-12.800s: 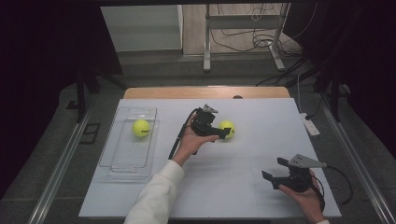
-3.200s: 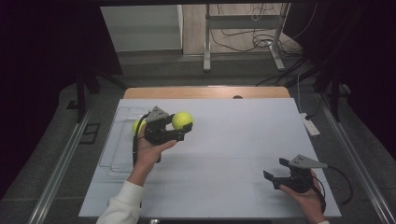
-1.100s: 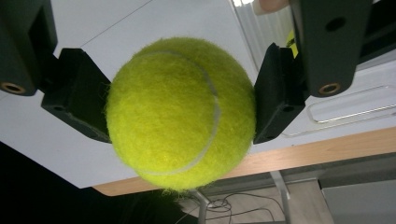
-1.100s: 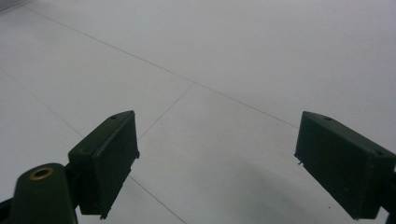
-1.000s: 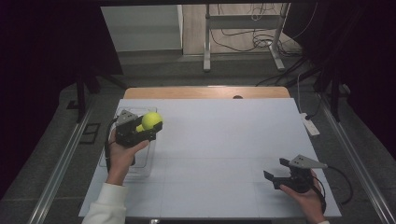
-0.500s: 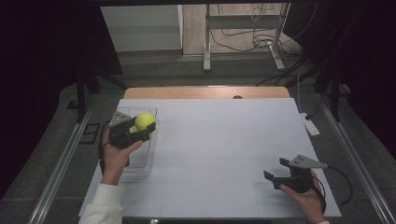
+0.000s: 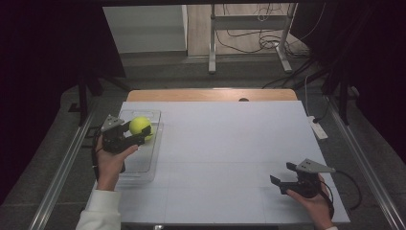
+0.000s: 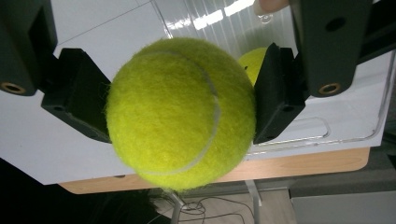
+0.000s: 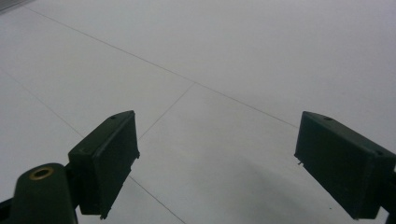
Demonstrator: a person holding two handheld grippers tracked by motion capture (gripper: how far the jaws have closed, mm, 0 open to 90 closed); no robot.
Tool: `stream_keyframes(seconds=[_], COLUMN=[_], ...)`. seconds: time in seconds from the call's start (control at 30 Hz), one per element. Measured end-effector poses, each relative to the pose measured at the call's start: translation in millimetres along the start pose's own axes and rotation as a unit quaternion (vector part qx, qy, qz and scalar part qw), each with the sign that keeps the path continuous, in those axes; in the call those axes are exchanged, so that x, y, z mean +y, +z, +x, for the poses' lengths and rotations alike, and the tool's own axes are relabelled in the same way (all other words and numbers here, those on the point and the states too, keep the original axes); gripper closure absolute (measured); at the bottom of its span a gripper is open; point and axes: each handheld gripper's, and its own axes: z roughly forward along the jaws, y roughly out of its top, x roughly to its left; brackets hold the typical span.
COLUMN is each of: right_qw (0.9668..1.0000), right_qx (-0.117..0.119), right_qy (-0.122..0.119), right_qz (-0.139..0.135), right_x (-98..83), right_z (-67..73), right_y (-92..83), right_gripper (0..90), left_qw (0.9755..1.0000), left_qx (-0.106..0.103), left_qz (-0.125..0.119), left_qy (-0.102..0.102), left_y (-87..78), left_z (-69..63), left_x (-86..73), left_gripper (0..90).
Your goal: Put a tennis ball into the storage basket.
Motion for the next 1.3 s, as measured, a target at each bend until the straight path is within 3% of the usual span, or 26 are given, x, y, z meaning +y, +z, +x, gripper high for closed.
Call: stream_keyframes(seconds=[0.63,0.97,1.3], right_qw=[1.0,1.0,1.0], right_qx=[0.0,0.0,-0.001], right_qy=[-0.001,-0.002,-0.003], right_qz=[-0.001,0.0,0.002], right_x=[0.2,0.2,0.2], right_z=[0.6,0.7,0.7], right_y=[0.3,0.3,0.4], right_gripper=[13.3,13.3,13.3], left_qw=[0.9986,0.9974,0.9968], left_qx=[0.047,0.061,0.067], left_qz=[0.017,0.027,0.037], left_qy=[-0.018,-0.026,-0.022], left_y=[-9.7,-10.6,-10.1], left_z=[25.2,34.3,35.2], left_x=[-6.3,-9.9,-10.6], left_gripper=[27.0,27.0,27.0])
